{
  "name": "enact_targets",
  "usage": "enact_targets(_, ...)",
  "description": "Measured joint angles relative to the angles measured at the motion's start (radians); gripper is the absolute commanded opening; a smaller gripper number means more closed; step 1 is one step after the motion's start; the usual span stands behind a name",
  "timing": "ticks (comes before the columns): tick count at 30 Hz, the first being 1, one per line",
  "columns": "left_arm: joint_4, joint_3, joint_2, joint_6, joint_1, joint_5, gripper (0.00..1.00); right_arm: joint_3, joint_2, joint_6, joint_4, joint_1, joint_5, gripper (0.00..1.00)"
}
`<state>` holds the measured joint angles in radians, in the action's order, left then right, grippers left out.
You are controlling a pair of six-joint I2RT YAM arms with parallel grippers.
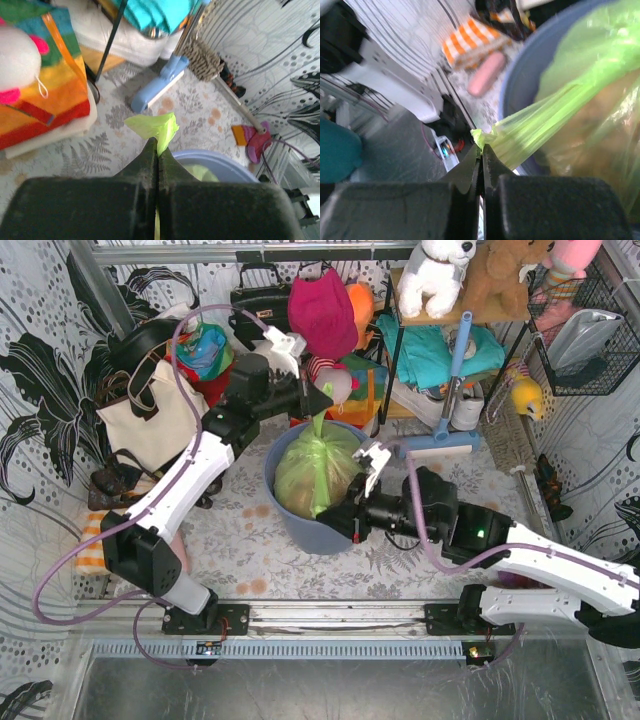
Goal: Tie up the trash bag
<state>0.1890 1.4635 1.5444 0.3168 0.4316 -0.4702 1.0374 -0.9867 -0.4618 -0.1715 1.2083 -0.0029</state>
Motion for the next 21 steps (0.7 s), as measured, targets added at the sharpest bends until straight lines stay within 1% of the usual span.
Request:
enact_targets(4,-0.001,0.059,-0.039,-0.008,0.0,0.035,0.01,0.118,-0.001,0.002,-0.021,0.0,0.008,0.0)
enact_targets(7,-0.003,0.06,-0.094,-0.019,0.0,0.071,0.01,0.137,0.017,0.002,-0.029,0.0,0.008,0.0)
enact_targets(11,-0.03,0.026,-0.126,-0.035,0.0,0.098,0.01,0.064,0.048,-0.02,-0.038,0.0,0.013,0.0)
enact_targets(16,-0.036,-0.087,-0.1,-0.051,0.0,0.138,0.01,-0.079,0.085,-0.073,-0.055,0.0,0.037,0.0)
enact_targets(21,-0.012,-0.129,-0.078,-0.064,-0.001,0.166,0.01,-0.091,0.105,-0.096,-0.069,0.0,0.049,0.0)
